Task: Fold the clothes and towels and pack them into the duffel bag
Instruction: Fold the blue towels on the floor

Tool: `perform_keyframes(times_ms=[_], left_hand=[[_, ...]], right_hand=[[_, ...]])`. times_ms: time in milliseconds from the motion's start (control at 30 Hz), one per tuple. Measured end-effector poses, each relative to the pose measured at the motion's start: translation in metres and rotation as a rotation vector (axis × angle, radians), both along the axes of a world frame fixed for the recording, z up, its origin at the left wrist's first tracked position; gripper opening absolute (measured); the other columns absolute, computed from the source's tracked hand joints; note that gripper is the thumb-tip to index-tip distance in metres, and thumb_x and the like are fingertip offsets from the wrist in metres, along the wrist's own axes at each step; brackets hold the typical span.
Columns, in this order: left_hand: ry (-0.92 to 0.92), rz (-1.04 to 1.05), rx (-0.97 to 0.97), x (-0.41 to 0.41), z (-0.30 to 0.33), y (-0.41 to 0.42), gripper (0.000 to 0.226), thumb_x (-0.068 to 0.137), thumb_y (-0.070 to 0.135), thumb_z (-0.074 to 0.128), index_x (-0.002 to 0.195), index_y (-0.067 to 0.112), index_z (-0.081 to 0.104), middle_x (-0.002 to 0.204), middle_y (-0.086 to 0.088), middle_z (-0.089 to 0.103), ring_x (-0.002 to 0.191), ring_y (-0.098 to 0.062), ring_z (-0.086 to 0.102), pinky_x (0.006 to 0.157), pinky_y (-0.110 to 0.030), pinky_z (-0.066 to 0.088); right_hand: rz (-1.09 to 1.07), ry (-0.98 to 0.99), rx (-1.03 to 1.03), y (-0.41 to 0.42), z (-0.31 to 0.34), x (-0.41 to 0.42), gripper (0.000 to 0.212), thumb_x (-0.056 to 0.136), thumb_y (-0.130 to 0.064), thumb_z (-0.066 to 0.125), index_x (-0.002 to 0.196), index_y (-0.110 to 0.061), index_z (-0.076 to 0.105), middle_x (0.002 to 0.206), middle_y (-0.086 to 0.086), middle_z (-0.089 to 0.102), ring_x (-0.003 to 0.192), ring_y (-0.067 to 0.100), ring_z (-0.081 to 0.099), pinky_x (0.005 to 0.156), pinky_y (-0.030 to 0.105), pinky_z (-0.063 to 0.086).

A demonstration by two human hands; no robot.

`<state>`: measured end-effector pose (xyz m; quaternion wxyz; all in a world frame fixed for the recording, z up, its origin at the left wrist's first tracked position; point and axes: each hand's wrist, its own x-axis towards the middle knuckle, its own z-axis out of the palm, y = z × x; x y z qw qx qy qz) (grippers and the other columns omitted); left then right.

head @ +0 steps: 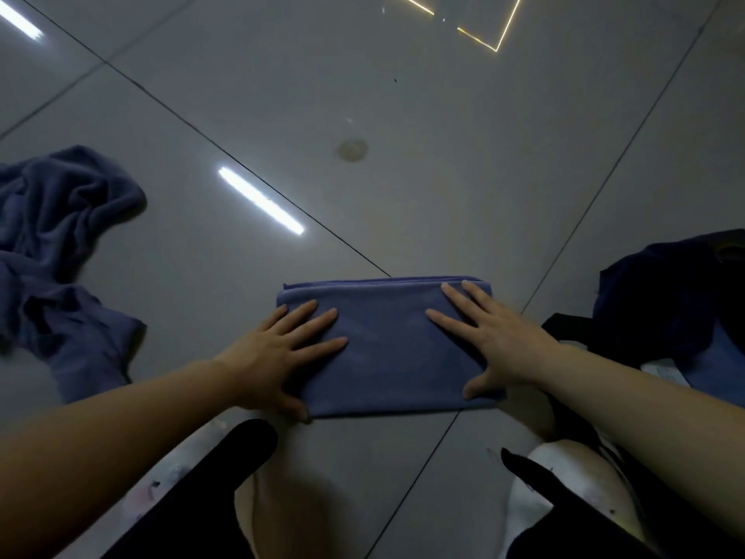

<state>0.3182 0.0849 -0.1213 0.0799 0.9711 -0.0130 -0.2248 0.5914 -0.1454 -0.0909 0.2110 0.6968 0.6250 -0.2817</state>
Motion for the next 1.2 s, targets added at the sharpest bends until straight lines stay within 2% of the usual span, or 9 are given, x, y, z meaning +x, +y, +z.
perform_keyframes(times_ms=[67,133,300,400,600,700,833,1067,1200], left_hand=[[-0.046,0.043,-0.022,-0.007,0.002,0.003,0.101,0.070,0.090,0.024,0.153,0.034,0.006,0.161,-0.010,0.007,0.145,-0.035,0.012,0.109,-0.053,0.016],[-0.159,0.229,-0.183,-0.015,0.002,0.003,0.094,0.071,0.082,0.041,0.148,0.032,0.024,0.151,-0.016,0.033,0.134,-0.038,0.036,0.103,-0.056,0.035],[-0.327,1.162,-0.557,-0.006,0.013,-0.015,0.066,0.080,0.033,0.071,0.138,0.027,0.041,0.141,-0.012,0.037,0.122,-0.024,0.044,0.105,-0.037,0.036],[-0.292,1.510,-0.990,0.006,0.015,-0.023,0.055,0.085,-0.004,0.064,0.124,0.030,0.047,0.134,-0.012,0.042,0.104,-0.021,0.055,0.080,-0.030,0.051],[-0.105,1.447,-1.226,0.022,0.033,-0.016,0.060,0.079,-0.010,0.066,0.130,0.019,0.050,0.116,-0.008,0.057,0.095,-0.015,0.059,0.067,-0.015,0.053],[-0.064,1.438,-1.252,0.025,0.040,-0.015,0.062,0.078,-0.008,0.068,0.129,0.024,0.052,0.121,-0.006,0.057,0.104,-0.017,0.057,0.070,-0.016,0.052],[-0.049,1.550,-1.396,0.025,0.047,-0.021,0.061,0.081,-0.010,0.063,0.127,0.028,0.052,0.112,-0.001,0.060,0.092,-0.012,0.061,0.063,-0.021,0.053],[-0.013,1.489,-1.442,0.019,0.048,-0.018,0.059,0.081,-0.014,0.060,0.124,0.026,0.055,0.114,-0.004,0.058,0.102,-0.018,0.058,0.087,-0.029,0.051],[-0.082,1.492,-1.437,0.021,0.048,-0.019,0.061,0.081,-0.016,0.059,0.118,0.032,0.058,0.118,-0.009,0.055,0.102,-0.023,0.058,0.075,-0.026,0.054]], right_hand=[[0.028,-0.016,-0.007,0.000,0.004,0.004,0.126,0.065,-0.079,0.060,0.134,-0.038,-0.037,0.149,0.005,-0.040,0.143,0.030,-0.027,0.121,0.044,0.001],[0.014,-0.011,0.017,0.005,0.012,0.000,0.124,0.067,-0.080,0.058,0.140,-0.037,-0.033,0.152,0.006,-0.036,0.145,0.029,-0.023,0.118,0.042,-0.004],[0.003,0.084,0.128,0.042,0.018,-0.039,0.102,0.080,-0.073,0.051,0.150,-0.039,-0.014,0.157,-0.001,-0.027,0.148,0.024,-0.012,0.119,0.050,0.011],[-0.083,0.120,0.044,0.059,0.010,-0.063,0.108,0.078,-0.068,0.059,0.150,-0.037,-0.015,0.156,0.000,-0.030,0.146,0.027,-0.018,0.116,0.060,0.010],[-0.083,0.047,-0.045,0.061,0.002,-0.071,0.115,0.076,-0.065,0.064,0.148,-0.036,-0.020,0.152,0.004,-0.038,0.143,0.032,-0.027,0.111,0.068,0.005],[-0.090,0.041,-0.059,0.063,0.002,-0.073,0.116,0.075,-0.064,0.066,0.149,-0.036,-0.019,0.152,0.004,-0.038,0.143,0.032,-0.027,0.111,0.069,0.005],[-0.096,0.044,-0.052,0.063,0.002,-0.072,0.117,0.074,-0.065,0.066,0.149,-0.036,-0.019,0.152,0.003,-0.039,0.143,0.031,-0.027,0.111,0.068,0.004],[-0.105,0.047,-0.046,0.063,0.002,-0.072,0.117,0.073,-0.065,0.067,0.149,-0.037,-0.019,0.152,0.002,-0.038,0.143,0.030,-0.028,0.112,0.068,0.003],[-0.116,0.052,-0.048,0.064,0.002,-0.072,0.118,0.073,-0.065,0.067,0.148,-0.038,-0.019,0.152,0.001,-0.039,0.143,0.029,-0.028,0.112,0.068,0.002]])
